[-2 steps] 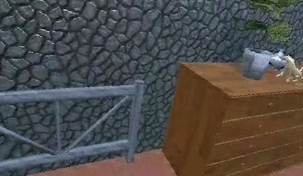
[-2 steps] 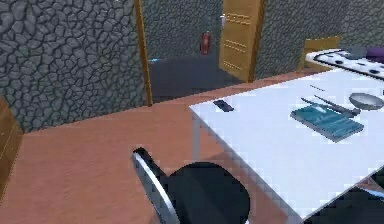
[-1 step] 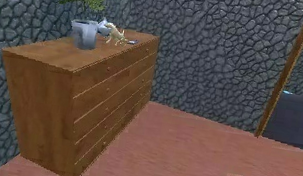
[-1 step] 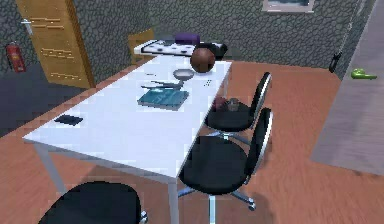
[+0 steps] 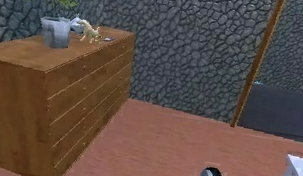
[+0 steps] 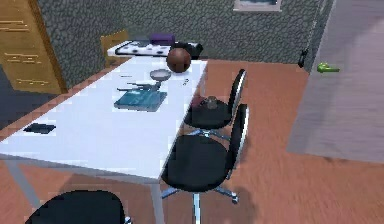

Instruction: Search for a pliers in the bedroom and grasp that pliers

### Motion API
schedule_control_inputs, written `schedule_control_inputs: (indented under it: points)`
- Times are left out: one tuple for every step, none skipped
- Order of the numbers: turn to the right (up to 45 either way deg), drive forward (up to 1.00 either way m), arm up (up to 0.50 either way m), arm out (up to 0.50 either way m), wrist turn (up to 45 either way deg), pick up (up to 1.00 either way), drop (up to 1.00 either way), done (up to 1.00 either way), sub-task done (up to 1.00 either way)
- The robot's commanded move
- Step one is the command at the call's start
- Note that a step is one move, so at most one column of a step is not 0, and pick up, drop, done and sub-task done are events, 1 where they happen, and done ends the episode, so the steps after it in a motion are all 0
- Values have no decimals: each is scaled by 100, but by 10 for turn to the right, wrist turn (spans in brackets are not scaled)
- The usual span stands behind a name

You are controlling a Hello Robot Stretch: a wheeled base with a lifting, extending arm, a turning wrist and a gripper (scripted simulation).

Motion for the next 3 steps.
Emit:
schedule_control_inputs:
  points:
    - [0,100,0,0,0,0,0,0,0]
    - [210,0,0,0,0,0,0,0,0]
    - [0,5,0,0,0,0,0,0,0]
